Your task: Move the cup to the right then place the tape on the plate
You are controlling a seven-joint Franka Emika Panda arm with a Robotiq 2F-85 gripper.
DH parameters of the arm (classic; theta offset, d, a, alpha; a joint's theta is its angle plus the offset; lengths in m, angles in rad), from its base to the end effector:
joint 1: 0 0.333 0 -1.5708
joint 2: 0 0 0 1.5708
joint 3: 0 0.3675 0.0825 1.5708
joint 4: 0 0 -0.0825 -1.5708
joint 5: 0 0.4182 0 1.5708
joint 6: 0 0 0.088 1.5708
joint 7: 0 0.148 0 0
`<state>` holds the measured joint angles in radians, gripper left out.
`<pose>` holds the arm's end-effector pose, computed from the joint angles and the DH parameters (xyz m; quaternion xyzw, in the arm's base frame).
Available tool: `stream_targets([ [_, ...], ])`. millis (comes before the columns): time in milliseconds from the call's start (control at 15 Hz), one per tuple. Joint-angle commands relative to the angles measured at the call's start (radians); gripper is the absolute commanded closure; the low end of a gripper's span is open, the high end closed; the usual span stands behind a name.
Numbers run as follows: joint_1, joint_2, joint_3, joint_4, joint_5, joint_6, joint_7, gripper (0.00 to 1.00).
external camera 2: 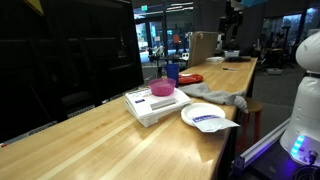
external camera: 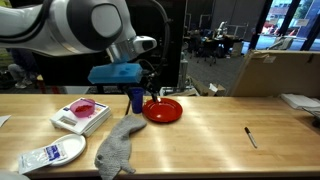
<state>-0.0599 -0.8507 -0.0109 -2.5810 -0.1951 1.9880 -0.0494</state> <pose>0.3251 -0.0428 0.5334 0.9876 0.0184 0.1226 0.0966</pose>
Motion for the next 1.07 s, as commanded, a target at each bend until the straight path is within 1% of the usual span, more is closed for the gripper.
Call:
stream_targets([
  [0,0.029,0.073,-0.079,0.035,0.009,0.056,-0.108,0.0],
  [200,0.054,0.159,-0.124,0.055,0.037,0.144,-0.178,0.0],
  [333,0.075,0.223,-0.137,0.073,0.068,0.182,-0.208,0.0],
  [533,0.101,0.302,-0.132,0.103,0.108,0.21,-0.244,0.0],
  [733,0.122,0.37,-0.115,0.141,0.138,0.203,-0.266,0.0],
  [1000,0.123,0.458,-0.081,0.201,0.16,0.167,-0.222,0.0],
])
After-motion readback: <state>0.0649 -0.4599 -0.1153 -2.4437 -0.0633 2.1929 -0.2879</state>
